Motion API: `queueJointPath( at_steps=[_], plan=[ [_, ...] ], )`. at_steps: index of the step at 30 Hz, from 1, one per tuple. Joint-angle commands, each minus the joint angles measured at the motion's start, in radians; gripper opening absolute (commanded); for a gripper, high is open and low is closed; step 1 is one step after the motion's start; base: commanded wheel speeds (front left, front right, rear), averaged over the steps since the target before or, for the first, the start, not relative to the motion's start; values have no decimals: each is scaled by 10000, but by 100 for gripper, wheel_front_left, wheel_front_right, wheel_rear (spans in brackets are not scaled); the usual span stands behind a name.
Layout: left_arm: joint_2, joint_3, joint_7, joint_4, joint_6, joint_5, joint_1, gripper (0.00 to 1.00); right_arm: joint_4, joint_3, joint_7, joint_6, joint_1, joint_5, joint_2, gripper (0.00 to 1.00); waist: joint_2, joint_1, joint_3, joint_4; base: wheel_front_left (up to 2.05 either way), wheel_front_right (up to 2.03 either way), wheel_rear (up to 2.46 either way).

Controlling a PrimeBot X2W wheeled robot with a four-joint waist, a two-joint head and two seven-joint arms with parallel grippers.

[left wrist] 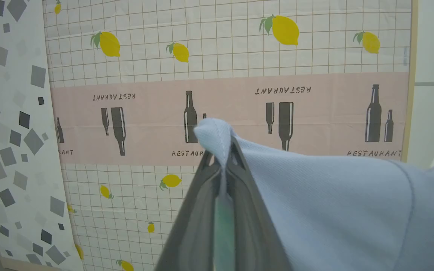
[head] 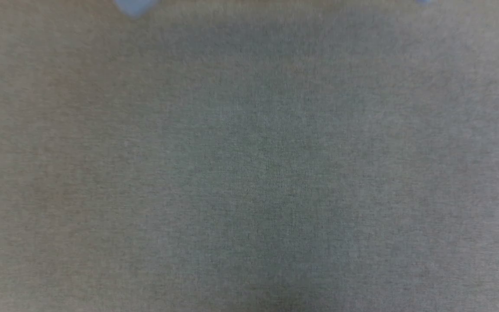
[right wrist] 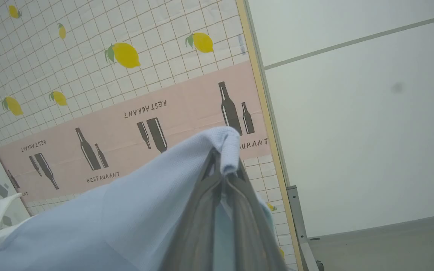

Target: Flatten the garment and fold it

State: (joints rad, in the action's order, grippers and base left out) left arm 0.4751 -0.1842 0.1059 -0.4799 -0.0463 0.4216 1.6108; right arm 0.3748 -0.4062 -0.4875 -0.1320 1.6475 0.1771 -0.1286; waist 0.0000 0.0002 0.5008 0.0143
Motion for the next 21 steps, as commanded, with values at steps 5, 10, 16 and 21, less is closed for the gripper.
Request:
queueJointPath(
  at_steps=[5,10,16,21],
  plan=[
    [-142,83,-708,-585,4,59,500,0,230,-35,534,13,527,-21,92,0,0,-2,1430,-147,0,0,0],
    [-254,122,-1225,-1144,138,199,479,0,390,214,656,13,495,120,-24,0,0,-2,1705,-84,0,0,0],
    [-566,104,-1730,-1814,409,493,-15,0,427,603,716,13,-286,695,-172,0,0,-2,1692,63,0,0,0],
    [-951,-7,-2108,-2419,786,787,-897,0,259,1118,781,13,-1539,1595,-454,0,0,-2,1316,236,0,0,0]
  ],
)
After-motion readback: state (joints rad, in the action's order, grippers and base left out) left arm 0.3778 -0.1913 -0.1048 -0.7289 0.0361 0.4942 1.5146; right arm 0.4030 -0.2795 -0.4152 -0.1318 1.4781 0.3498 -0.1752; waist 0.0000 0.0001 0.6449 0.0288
